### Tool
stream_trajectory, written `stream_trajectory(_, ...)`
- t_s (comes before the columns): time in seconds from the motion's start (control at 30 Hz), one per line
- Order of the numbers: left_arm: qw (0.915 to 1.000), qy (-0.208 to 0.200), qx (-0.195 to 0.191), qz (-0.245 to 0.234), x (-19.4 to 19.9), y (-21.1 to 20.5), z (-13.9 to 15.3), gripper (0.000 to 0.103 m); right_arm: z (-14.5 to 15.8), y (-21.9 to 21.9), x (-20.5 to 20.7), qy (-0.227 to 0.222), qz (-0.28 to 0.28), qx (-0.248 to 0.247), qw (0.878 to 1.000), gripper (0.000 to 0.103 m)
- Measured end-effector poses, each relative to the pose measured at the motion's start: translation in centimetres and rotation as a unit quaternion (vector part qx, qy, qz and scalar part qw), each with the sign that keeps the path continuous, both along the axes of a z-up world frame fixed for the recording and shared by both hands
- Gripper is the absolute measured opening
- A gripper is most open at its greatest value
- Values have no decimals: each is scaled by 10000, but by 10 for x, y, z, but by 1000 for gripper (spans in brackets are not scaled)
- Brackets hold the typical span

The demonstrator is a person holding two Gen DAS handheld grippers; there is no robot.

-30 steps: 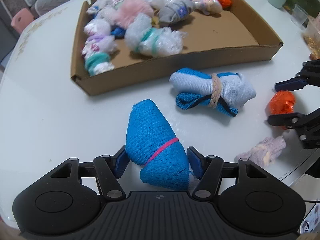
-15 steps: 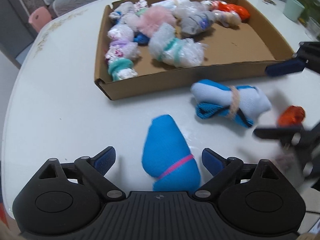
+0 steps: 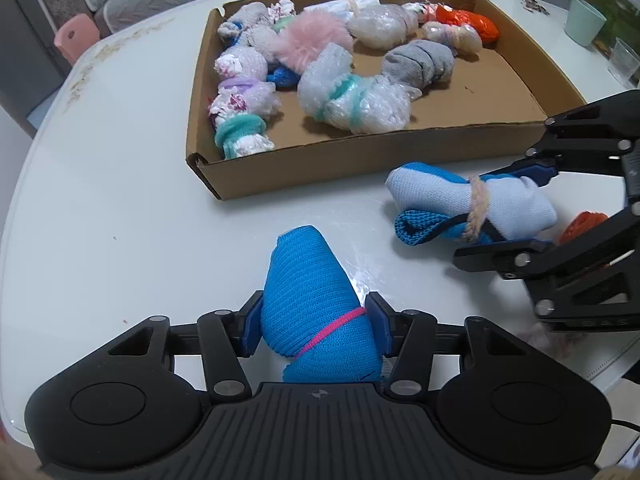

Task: Organize objects
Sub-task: 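Carry both blue sock bundles into the tray and open both grippers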

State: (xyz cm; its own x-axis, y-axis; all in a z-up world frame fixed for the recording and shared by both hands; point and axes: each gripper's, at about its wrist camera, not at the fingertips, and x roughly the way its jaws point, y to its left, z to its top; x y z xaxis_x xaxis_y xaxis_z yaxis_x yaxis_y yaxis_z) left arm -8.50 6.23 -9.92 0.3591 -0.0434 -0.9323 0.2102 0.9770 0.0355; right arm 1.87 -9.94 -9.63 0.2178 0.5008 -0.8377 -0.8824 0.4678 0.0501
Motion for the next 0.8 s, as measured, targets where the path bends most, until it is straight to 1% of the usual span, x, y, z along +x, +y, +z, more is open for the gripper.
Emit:
stream_trajectory(0.07,10000,-13,-4,-11,-2,1,5,58,7,-5,-3,61,0,56,10000,43)
stream_trajectory(0.13,9999,-159,8,-30,0,-3,14,58,18,-11,-6,24,4,134,9999,43)
stream_trajectory(0.2,9991,-423,14,-103,1,-6,31,58,36,-24,-9,-33,-45,332,9994,43)
stream_trajectory(0.27,9969,-750,-36,-221,2,-12,52,58,56,-39,-8,-219,-181,533,9982,43)
stream_trajectory(0.4,9876,-1432,-85,-631,9,-30,96,58,94,-77,14,-662,-837,977,9895,43)
stream_trajectory(0.5,9830,-1625,-186,-836,24,-43,116,58,107,-96,35,-948,-1257,1050,9819,43)
stream_trajectory(0.57,9816,-1627,-206,-978,42,-58,117,58,108,-103,48,-1074,-1480,1010,9779,43)
stream_trajectory(0.67,9797,-1474,-230,-1340,62,-79,109,58,103,-107,66,-1078,-1663,975,9753,43)
stream_trajectory(0.73,9777,-1279,-332,-1631,73,-94,94,58,97,-104,75,-1059,-1672,923,9759,43)
stream_trajectory(0.8,9763,-1001,-548,-1839,89,-109,74,58,91,-102,81,-992,-1642,863,9776,43)
